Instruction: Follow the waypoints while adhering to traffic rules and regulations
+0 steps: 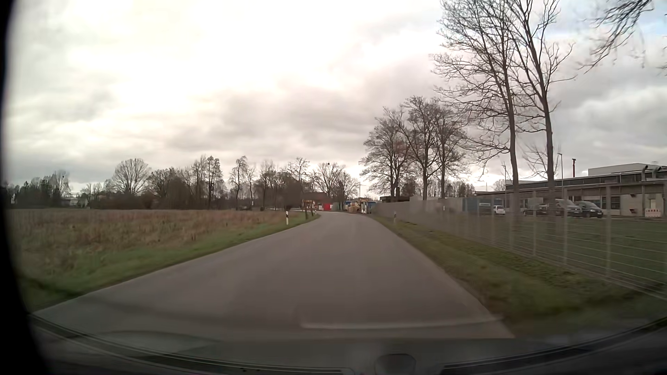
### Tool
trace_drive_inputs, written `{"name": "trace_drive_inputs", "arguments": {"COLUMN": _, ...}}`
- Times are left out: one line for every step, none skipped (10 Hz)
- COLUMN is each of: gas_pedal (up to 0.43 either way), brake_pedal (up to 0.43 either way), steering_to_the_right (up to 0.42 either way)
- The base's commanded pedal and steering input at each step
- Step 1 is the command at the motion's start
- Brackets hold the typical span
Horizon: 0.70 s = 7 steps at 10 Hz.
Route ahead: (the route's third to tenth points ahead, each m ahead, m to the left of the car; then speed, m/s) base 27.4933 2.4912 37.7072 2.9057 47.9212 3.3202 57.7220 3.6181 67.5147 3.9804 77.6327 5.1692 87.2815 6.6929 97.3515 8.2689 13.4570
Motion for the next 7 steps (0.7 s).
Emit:
{"name": "trace_drive_inputs", "arguments": {"gas_pedal": 0.157, "brake_pedal": 0.000, "steering_to_the_right": -0.004}}
{"name": "trace_drive_inputs", "arguments": {"gas_pedal": 0.169, "brake_pedal": 0.000, "steering_to_the_right": -0.003}}
{"name": "trace_drive_inputs", "arguments": {"gas_pedal": 0.197, "brake_pedal": 0.000, "steering_to_the_right": -0.001}}
{"name": "trace_drive_inputs", "arguments": {"gas_pedal": 0.197, "brake_pedal": 0.000, "steering_to_the_right": -0.002}}
{"name": "trace_drive_inputs", "arguments": {"gas_pedal": 0.138, "brake_pedal": 0.000, "steering_to_the_right": -0.003}}
{"name": "trace_drive_inputs", "arguments": {"gas_pedal": 0.138, "brake_pedal": 0.000, "steering_to_the_right": -0.002}}
{"name": "trace_drive_inputs", "arguments": {"gas_pedal": 0.150, "brake_pedal": 0.000, "steering_to_the_right": -0.002}}
